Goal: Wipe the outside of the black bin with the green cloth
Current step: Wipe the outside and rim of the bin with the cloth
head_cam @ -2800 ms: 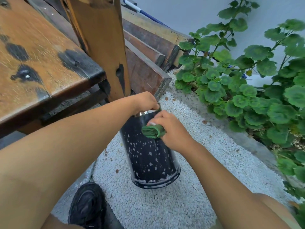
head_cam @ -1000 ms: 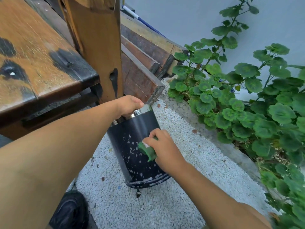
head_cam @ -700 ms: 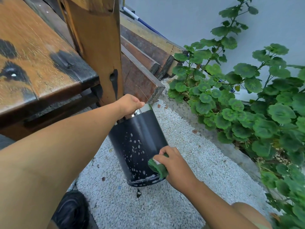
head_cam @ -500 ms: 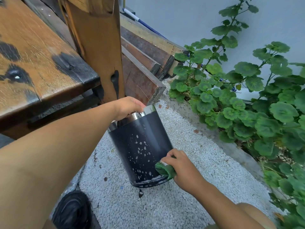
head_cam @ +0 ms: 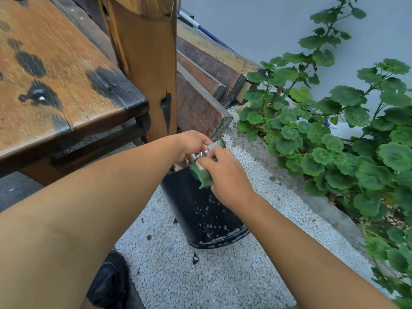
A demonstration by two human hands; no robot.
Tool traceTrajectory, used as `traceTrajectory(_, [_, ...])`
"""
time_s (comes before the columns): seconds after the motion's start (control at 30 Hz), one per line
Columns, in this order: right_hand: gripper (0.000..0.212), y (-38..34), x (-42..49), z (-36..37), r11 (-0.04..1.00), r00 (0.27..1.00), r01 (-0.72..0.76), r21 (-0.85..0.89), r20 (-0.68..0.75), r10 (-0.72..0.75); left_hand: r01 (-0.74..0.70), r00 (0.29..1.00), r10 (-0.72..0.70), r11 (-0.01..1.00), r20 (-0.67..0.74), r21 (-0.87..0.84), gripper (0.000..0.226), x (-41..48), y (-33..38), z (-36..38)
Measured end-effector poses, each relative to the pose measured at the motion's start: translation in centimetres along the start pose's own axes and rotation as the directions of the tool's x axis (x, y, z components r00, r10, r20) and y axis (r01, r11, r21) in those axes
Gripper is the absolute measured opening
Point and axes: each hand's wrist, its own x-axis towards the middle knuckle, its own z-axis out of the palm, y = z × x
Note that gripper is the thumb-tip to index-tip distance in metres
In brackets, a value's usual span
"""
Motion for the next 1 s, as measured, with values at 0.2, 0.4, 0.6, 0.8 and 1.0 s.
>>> traceTrajectory(0.2, [0.039,0.8,1.9,2.1,0.996,0.998,-0.065,-0.066,-0.028,0.063,-0.046,0.999,0.046,0.998,-0.01,0.04,0.047,0.0,0.7,1.0])
traceTrajectory(0.4, [0.045,1.6,1.7,2.6,0.996,0.998,-0.049,-0.076,0.022,0.051,-0.084,0.993,0.091,0.992,-0.072,0.089,0.034,1.0,0.3,0.4])
traceTrajectory(0.6, [0.054,2.3,-2.7,4.7,0.992,0.992,-0.104,-0.068,0.062,0.108,-0.1,0.982,0.117,0.988,-0.147,0.119,0.034,1.7,-0.3,0.2])
traceTrajectory(0.8, [0.065,2.8,-7.7,6.3,0.983,0.979,-0.18,-0.034,0.088,0.182,-0.111,0.978,0.13,0.986,-0.161,0.122,0.035,1.8,-0.3,0.4])
traceTrajectory(1.0, [0.061,3.0,-11.0,7.1,0.987,0.982,-0.146,-0.069,0.114,0.153,-0.11,0.981,0.13,0.984,-0.144,0.139,0.036,1.3,0.0,0.8])
